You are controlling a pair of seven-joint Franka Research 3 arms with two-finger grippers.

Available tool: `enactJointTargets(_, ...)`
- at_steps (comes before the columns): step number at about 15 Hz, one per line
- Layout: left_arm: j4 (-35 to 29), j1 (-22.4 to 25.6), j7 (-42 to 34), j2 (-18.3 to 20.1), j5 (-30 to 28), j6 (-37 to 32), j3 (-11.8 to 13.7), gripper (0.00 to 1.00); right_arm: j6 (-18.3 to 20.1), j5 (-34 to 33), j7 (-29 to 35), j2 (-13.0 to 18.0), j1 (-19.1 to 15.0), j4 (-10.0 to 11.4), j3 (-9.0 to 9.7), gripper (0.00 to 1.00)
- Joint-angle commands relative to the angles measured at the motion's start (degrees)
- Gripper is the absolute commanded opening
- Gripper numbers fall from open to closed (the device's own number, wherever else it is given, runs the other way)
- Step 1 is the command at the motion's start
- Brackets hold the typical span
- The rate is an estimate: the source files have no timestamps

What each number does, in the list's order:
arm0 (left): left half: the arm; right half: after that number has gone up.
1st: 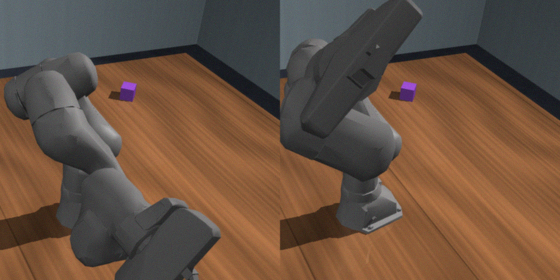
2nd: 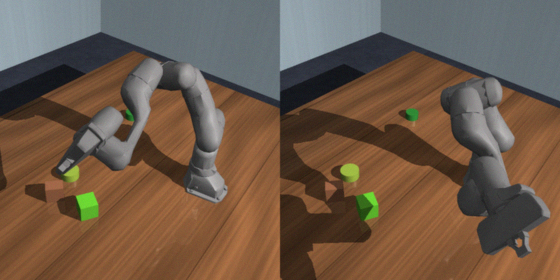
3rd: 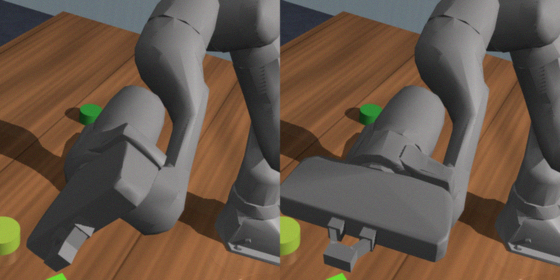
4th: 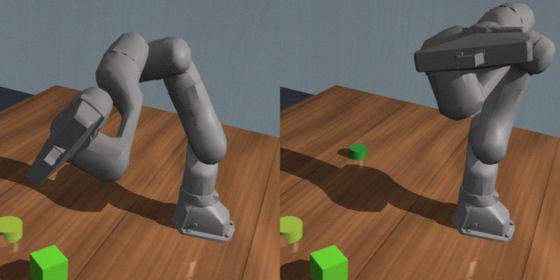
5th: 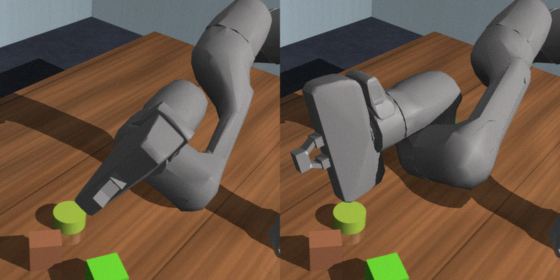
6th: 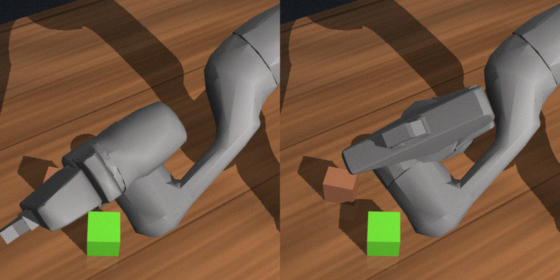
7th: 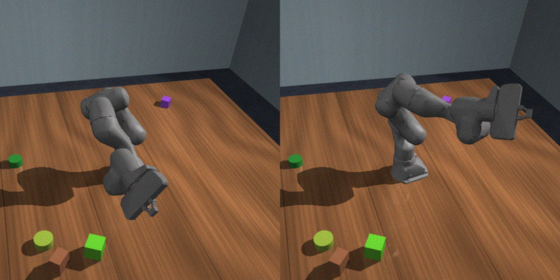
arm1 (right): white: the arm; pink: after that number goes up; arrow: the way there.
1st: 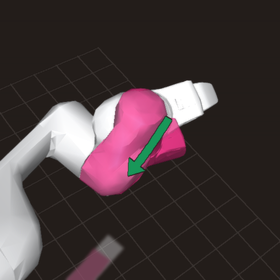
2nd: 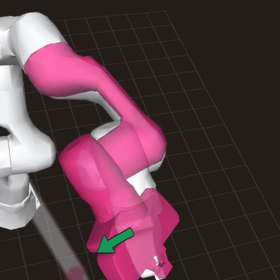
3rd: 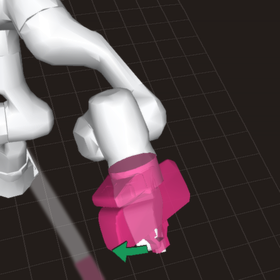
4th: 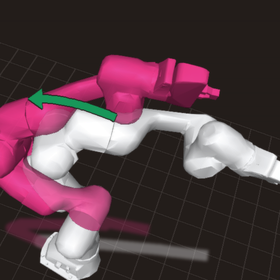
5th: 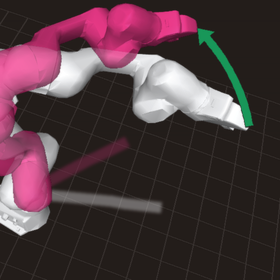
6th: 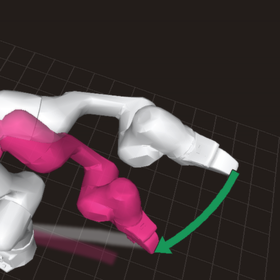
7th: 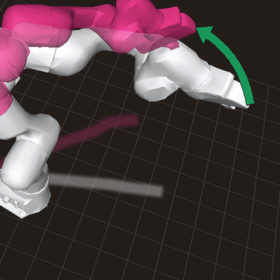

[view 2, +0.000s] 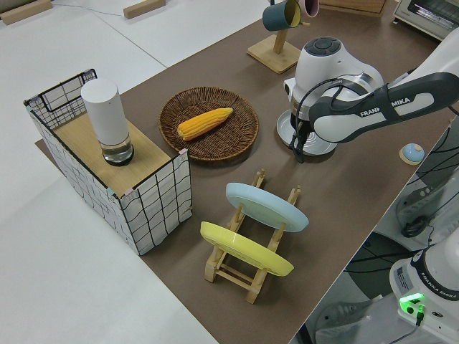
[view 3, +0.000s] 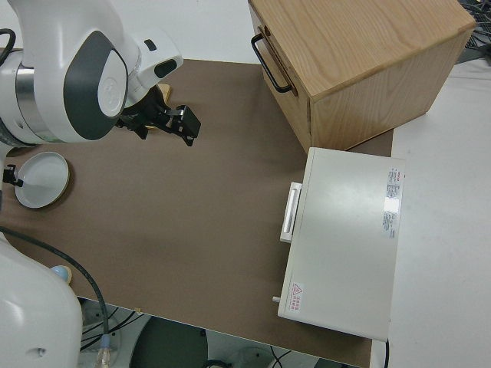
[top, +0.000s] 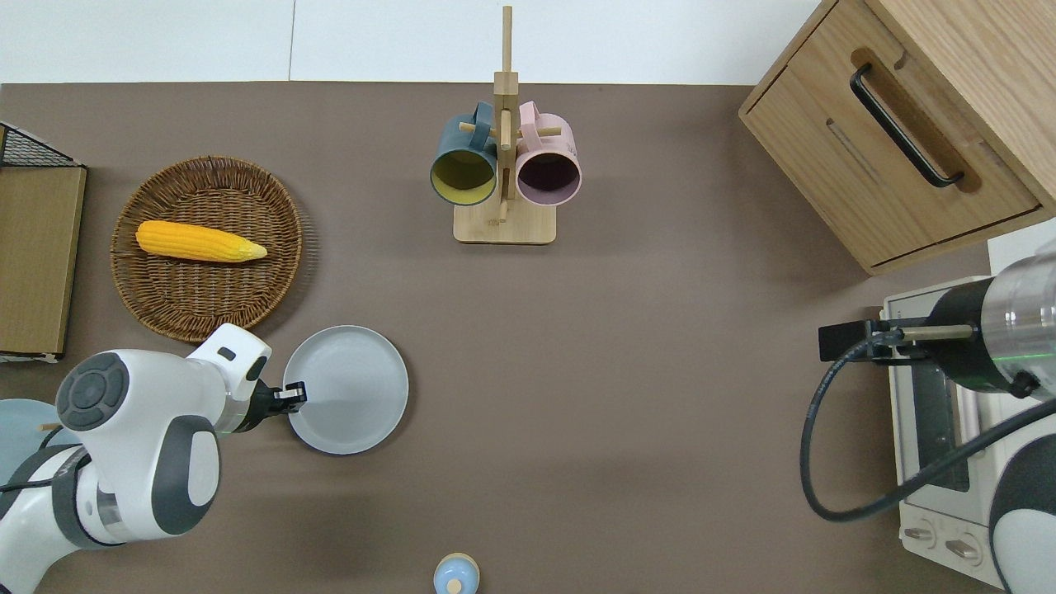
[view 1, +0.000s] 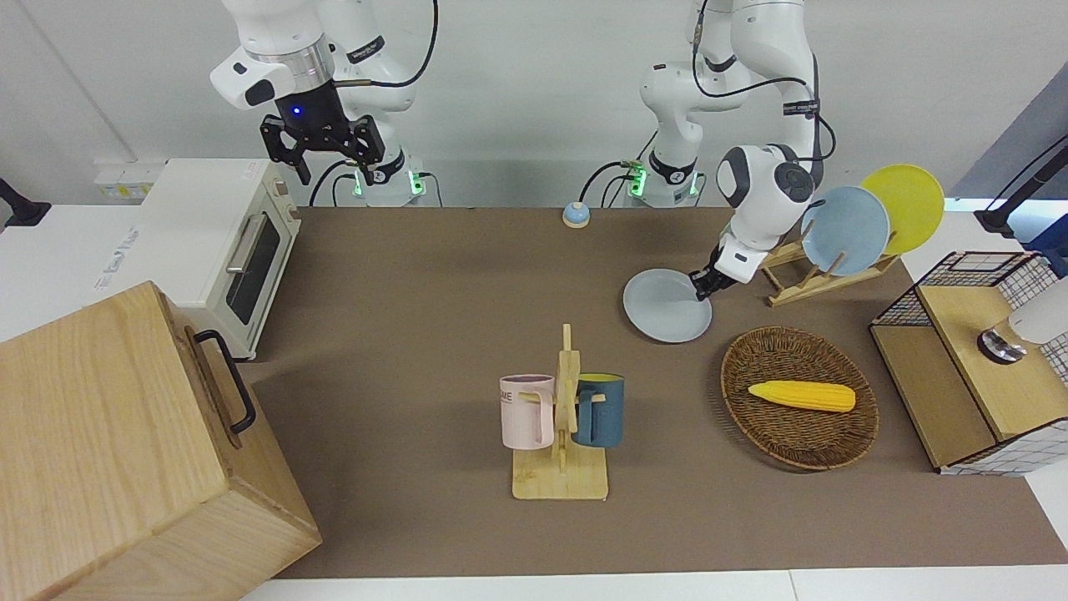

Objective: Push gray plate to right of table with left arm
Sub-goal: 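Push the gray plate with the left gripper across the table toward the toaster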

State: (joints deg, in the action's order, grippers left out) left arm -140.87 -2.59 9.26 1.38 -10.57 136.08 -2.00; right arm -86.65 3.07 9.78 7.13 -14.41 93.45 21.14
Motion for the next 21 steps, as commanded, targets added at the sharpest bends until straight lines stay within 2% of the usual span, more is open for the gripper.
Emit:
enactJointTargets(1, -2.65, -0.92, 7.34, -0.15, -1.12, 4.01, -4.66, 0.0, 0.07, 1.23, 0.67, 1.57, -1.41, 1.56, 0.83, 0.996)
enactJointTargets(5, -2.65, -1.45, 15.34, -0.24, -2.35, 5.25, -10.29, 0.0, -0.01, 1.23, 0.59, 1.57, -1.41, 1.56, 0.83, 0.996)
enactJointTargets(8, -2.48, -2.5, 17.98, -0.24, -3.39, 5.6, -11.96, 0.0, -0.01, 1.23, 0.59, 1.57, -1.41, 1.56, 0.83, 0.996)
enactJointTargets(11, -2.39, -3.47, 22.1, -0.33, -5.95, 7.27, -15.04, 0.0, -0.01, 1.23, 0.59, 1.57, -1.41, 1.56, 0.83, 0.996)
enactJointTargets(16, -2.22, -8.21, 29.05, -2.17, -6.13, 11.04, -16.1, 0.0, -0.01, 1.23, 0.59, 1.57, -1.41, 1.56, 0.83, 0.996)
enactJointTargets(19, -1.69, -12.86, 34.58, -4.37, -6.13, 14.91, -15.93, 0.0, -0.01, 1.23, 0.59, 1.57, -1.41, 1.56, 0.83, 0.996)
enactJointTargets(21, -0.9, -15.15, 36.09, -5.25, -6.22, 15.09, -15.31, 0.0, -0.01, 1.23, 0.59, 1.57, -1.41, 1.56, 0.83, 0.996)
